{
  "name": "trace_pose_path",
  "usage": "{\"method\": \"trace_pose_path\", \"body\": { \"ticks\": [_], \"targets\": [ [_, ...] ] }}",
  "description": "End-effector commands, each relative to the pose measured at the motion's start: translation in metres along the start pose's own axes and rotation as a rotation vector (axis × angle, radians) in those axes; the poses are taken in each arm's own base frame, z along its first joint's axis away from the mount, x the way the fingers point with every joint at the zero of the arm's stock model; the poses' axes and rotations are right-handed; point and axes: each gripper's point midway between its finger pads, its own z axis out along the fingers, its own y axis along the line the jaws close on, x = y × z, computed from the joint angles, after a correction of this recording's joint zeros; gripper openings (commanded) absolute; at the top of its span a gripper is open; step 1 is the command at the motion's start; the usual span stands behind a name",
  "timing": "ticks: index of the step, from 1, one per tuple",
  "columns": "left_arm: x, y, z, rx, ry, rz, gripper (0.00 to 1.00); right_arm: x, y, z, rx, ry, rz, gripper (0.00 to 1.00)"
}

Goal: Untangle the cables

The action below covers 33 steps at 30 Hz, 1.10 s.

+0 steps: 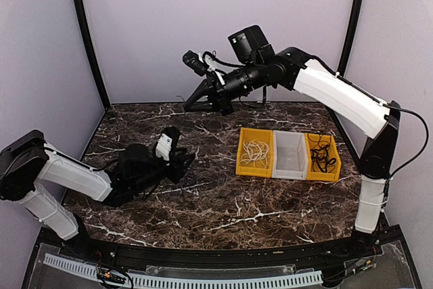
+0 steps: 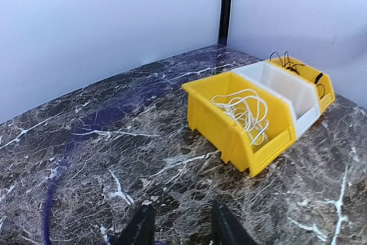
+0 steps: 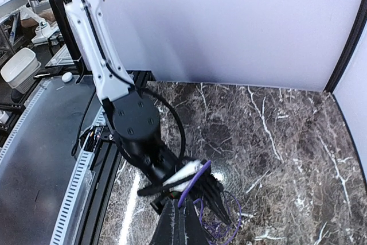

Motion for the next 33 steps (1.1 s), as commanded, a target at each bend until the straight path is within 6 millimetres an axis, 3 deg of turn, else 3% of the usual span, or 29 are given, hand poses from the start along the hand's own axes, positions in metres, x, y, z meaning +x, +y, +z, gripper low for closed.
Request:
{"method": "trace_pose_path", "body": {
  "ticks": [1, 5, 8, 15, 19, 21, 25, 30, 33],
  "targets": [
    [-0.004, 0.013, 0.015, -0.085, -0.071, 0.031, 0.31, -0.039, 0.001, -0.031, 0.043, -0.058, -0.093, 0.0],
    [0.016, 0.01, 0.022, -0.068, -0.037, -0.005, 0.2, -0.082, -0.01, -0.08, 0.108, -0.17, -0.16, 0.0],
    [0.033, 0.011, 0.026, -0.069, 0.004, -0.016, 0.14, -0.104, -0.019, -0.117, 0.168, -0.228, -0.218, 0.0],
    [0.075, 0.018, 0.03, -0.108, 0.129, -0.036, 0.12, -0.129, -0.028, -0.209, 0.266, -0.333, -0.276, 0.0],
    [0.094, 0.018, 0.037, -0.107, 0.182, -0.051, 0.1, -0.135, -0.026, -0.249, 0.327, -0.362, -0.299, 0.0],
    [0.1, 0.015, 0.04, -0.096, 0.198, -0.062, 0.1, -0.133, -0.028, -0.256, 0.335, -0.366, -0.29, 0.0],
    [0.097, 0.013, 0.038, -0.085, 0.189, -0.089, 0.13, -0.121, -0.031, -0.246, 0.267, -0.367, -0.234, 0.0],
    [0.05, -0.011, 0.028, 0.061, 0.047, -0.146, 0.42, -0.119, -0.031, -0.241, 0.217, -0.394, -0.195, 0.0],
    [0.031, -0.026, 0.034, 0.13, 0.015, -0.156, 0.49, -0.123, -0.031, -0.241, 0.206, -0.408, -0.194, 0.0]
  ]
}}
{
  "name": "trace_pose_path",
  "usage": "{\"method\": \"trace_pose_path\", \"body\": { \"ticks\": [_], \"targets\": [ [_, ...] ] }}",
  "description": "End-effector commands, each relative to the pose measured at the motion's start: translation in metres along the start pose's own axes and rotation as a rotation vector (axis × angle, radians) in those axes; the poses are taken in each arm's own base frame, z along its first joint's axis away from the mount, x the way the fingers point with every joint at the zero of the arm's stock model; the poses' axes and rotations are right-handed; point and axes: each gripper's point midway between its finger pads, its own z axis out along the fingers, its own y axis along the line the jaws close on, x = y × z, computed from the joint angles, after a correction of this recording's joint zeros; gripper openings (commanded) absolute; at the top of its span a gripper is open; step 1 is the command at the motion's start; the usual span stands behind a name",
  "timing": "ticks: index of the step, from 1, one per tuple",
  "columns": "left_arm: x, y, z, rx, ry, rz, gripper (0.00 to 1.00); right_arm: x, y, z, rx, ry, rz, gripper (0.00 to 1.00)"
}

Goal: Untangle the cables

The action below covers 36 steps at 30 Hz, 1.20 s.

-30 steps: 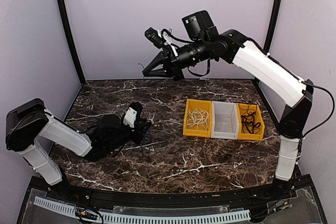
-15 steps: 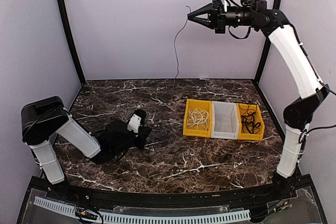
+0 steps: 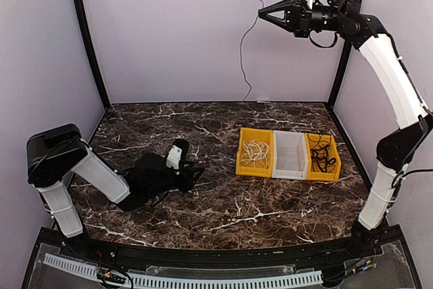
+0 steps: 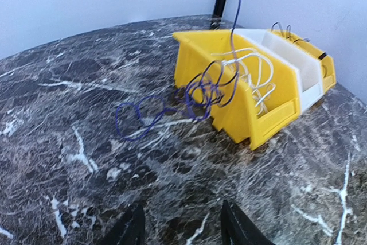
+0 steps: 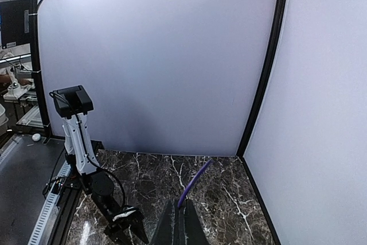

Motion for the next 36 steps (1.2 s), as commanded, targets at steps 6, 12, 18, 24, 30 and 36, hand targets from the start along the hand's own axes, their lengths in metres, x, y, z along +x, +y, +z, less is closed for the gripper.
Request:
{"method": "trace_pose_path", "body": {
  "ticks": [6, 12, 18, 24, 30, 36],
  "targets": [
    [-0.048, -0.038, 0.036, 0.137, -0.001, -0.06, 0.58, 0.002, 0.007, 0.014, -0.041, -0.019, 0.011, 0.0],
    [-0.041, -0.04, 0.077, 0.121, 0.085, -0.147, 0.52, 0.013, 0.016, 0.026, -0.059, 0.007, 0.017, 0.0],
    [-0.025, -0.036, 0.104, 0.147, 0.165, -0.323, 0.54, 0.018, 0.022, 0.034, -0.075, 0.017, 0.019, 0.0],
    [-0.009, -0.039, 0.12, 0.177, 0.202, -0.378, 0.48, 0.021, 0.023, 0.038, -0.084, 0.021, 0.026, 0.0],
    [-0.007, -0.029, 0.122, 0.211, 0.151, -0.448, 0.18, 0.019, 0.025, 0.038, -0.086, 0.016, 0.023, 0.0],
    [-0.01, -0.014, 0.106, 0.202, 0.106, -0.481, 0.0, 0.006, 0.021, 0.027, -0.038, 0.014, -0.029, 0.0]
  ]
}}
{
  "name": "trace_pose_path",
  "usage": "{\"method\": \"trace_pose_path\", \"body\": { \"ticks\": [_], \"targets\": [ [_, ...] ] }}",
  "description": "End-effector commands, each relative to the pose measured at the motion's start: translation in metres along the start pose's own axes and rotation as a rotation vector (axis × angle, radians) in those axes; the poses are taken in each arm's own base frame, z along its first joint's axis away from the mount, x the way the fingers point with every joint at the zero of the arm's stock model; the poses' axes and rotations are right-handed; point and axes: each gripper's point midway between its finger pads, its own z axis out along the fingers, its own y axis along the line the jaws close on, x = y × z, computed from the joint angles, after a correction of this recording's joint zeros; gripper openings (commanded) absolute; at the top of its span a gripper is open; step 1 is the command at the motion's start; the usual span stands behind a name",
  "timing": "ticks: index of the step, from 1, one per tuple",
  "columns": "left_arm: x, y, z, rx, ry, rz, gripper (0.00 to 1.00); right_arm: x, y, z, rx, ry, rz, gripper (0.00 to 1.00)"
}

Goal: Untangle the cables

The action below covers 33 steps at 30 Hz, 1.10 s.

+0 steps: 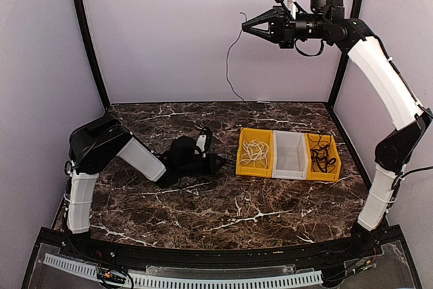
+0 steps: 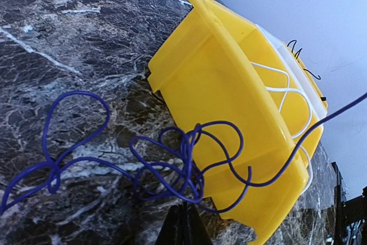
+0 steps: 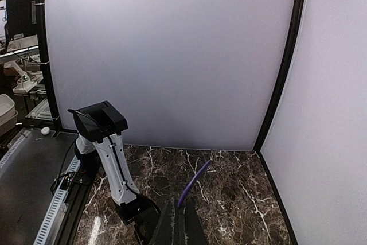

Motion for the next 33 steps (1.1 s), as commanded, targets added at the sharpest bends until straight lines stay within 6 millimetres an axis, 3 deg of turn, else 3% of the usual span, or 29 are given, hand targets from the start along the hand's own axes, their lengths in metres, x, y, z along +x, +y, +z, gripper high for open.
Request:
{"method": "trace_pose_path", "body": {
  "ticks": [1, 7, 9, 11, 13, 16, 17, 19, 21, 24, 29, 30, 33],
  "targets": [
    [-0.017, 0.0, -0.019, 0.022, -0.074, -0.022, 0.0, -0.021, 0.001, -0.014, 0.047, -0.018, -0.073, 0.0],
    [-0.018, 0.027, -0.054, -0.114, -0.11, -0.015, 0.0, -0.045, -0.011, -0.048, 0.111, -0.061, -0.108, 0.0],
    [-0.023, 0.02, -0.061, -0.097, -0.121, 0.02, 0.0, -0.042, -0.014, -0.05, 0.112, -0.061, -0.09, 0.0],
    [-0.03, 0.005, -0.064, -0.047, -0.131, 0.062, 0.11, -0.032, -0.015, -0.045, 0.088, -0.057, -0.058, 0.0],
    [-0.04, -0.019, -0.069, 0.022, -0.166, 0.111, 0.32, -0.021, -0.017, -0.038, 0.073, -0.046, -0.028, 0.0],
    [-0.06, -0.061, -0.074, 0.083, -0.254, 0.246, 0.47, -0.01, -0.017, -0.03, 0.069, -0.034, -0.015, 0.0],
    [-0.065, -0.083, -0.073, 0.112, -0.277, 0.284, 0.54, -0.008, -0.017, -0.027, 0.064, -0.031, -0.011, 0.0],
    [-0.074, -0.106, -0.068, 0.114, -0.321, 0.368, 0.61, -0.008, -0.015, -0.025, 0.058, -0.031, -0.007, 0.0],
    [-0.084, -0.117, -0.06, 0.087, -0.361, 0.405, 0.65, -0.01, -0.013, -0.023, 0.052, -0.034, -0.01, 0.0],
    [-0.101, -0.121, -0.045, 0.045, -0.39, 0.422, 0.67, -0.014, -0.008, -0.023, 0.047, -0.039, -0.016, 0.0],
    [-0.111, -0.115, -0.018, -0.001, -0.414, 0.43, 0.68, -0.014, -0.003, -0.022, 0.033, -0.039, -0.007, 0.0],
    [-0.123, -0.12, -0.015, 0.001, -0.442, 0.423, 0.69, -0.014, -0.003, -0.022, 0.031, -0.038, -0.003, 0.0],
    [-0.13, -0.107, 0.001, -0.042, -0.45, 0.361, 0.67, -0.016, -0.001, -0.022, 0.026, -0.041, -0.004, 0.0]
  ]
}}
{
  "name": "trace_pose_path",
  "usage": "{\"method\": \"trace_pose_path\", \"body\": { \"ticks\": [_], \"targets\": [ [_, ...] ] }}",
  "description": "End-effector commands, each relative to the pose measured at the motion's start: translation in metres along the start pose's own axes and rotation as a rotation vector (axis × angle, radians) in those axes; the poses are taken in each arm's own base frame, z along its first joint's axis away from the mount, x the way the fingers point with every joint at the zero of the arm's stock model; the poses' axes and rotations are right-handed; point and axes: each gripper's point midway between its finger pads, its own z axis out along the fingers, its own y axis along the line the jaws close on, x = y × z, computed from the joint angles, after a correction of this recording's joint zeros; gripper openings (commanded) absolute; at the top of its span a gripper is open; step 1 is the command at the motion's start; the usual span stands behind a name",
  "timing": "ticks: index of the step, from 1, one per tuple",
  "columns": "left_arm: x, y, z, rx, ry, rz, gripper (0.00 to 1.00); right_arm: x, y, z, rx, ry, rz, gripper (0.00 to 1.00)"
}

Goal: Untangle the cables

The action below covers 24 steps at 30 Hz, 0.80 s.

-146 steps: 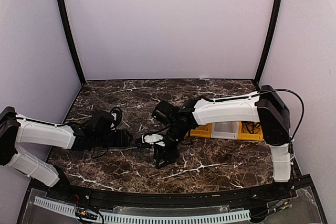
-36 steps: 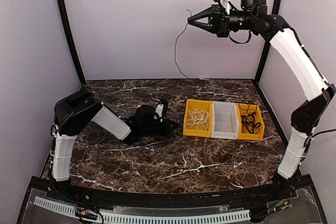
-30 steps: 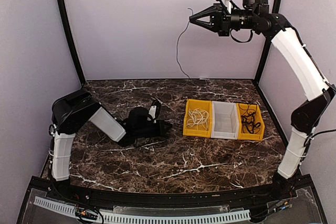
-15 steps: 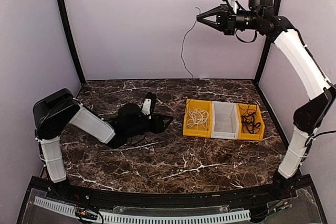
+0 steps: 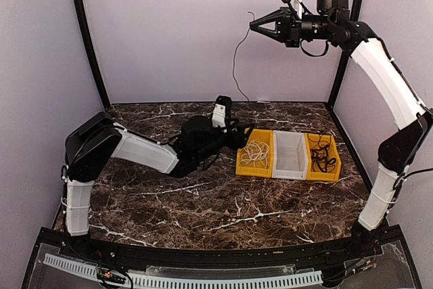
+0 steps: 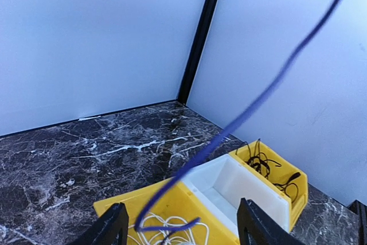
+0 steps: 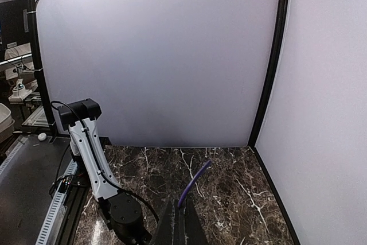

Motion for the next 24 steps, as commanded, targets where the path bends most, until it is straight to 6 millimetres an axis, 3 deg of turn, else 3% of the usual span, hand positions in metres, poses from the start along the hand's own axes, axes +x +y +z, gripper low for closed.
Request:
{"method": "trace_pose_path", "body": {
  "ticks": [1, 6, 11, 12, 13, 14, 15, 16, 17, 18, 19, 20, 21, 22, 23, 24],
  "targets": [
    [-0.003, 0.024, 0.022, -0.098, -0.018, -0.032, 0.62, -0.02, 0.016, -0.004, -0.017, -0.035, -0.042, 0.0],
    [-0.018, 0.032, 0.02, -0.103, -0.089, -0.078, 0.31, -0.019, 0.015, -0.004, -0.017, -0.033, -0.036, 0.0],
    [-0.044, 0.021, -0.001, -0.017, -0.154, -0.095, 0.01, -0.008, 0.007, 0.001, -0.006, -0.024, -0.018, 0.0],
    [-0.037, 0.023, -0.008, -0.024, -0.13, -0.096, 0.0, -0.005, 0.001, 0.002, 0.014, -0.019, -0.017, 0.0],
    [-0.053, 0.019, -0.017, -0.017, -0.146, -0.099, 0.0, -0.001, -0.005, 0.002, 0.04, -0.013, -0.016, 0.0],
    [-0.044, 0.023, -0.027, -0.03, -0.115, -0.1, 0.0, 0.003, -0.013, 0.003, 0.075, -0.005, -0.014, 0.0],
    [-0.063, 0.018, -0.039, -0.029, -0.125, -0.1, 0.0, 0.009, -0.025, 0.003, 0.127, 0.005, -0.01, 0.0],
    [-0.059, 0.021, -0.049, -0.042, -0.094, -0.094, 0.0, 0.015, -0.034, 0.004, 0.165, 0.012, -0.004, 0.01],
    [-0.077, 0.017, -0.062, -0.048, -0.094, -0.084, 0.0, 0.023, -0.044, 0.005, 0.199, 0.021, 0.005, 0.02],
    [-0.077, 0.019, -0.072, -0.064, -0.072, -0.079, 0.0, 0.033, -0.051, 0.007, 0.22, 0.029, 0.02, 0.04],
    [-0.097, 0.018, -0.087, -0.086, -0.075, -0.079, 0.0, 0.045, -0.057, 0.011, 0.228, 0.038, 0.039, 0.11],
    [-0.119, 0.015, -0.103, -0.091, -0.104, -0.082, 0.0, 0.059, -0.06, 0.015, 0.216, 0.051, 0.061, 0.18],
    [-0.117, 0.019, -0.11, -0.123, -0.067, -0.079, 0.0, 0.073, -0.057, 0.023, 0.183, 0.065, 0.074, 0.24],
    [-0.14, 0.016, -0.123, -0.123, -0.098, -0.082, 0.0, 0.088, -0.053, 0.031, 0.151, 0.089, 0.085, 0.29],
    [-0.136, 0.019, -0.128, -0.148, -0.056, -0.08, 0.0, 0.106, -0.047, 0.04, 0.114, 0.118, 0.087, 0.34],
    [-0.155, 0.016, -0.138, -0.148, -0.081, -0.086, 0.0, 0.123, -0.036, 0.049, 0.069, 0.145, 0.081, 0.38]
  ]
}}
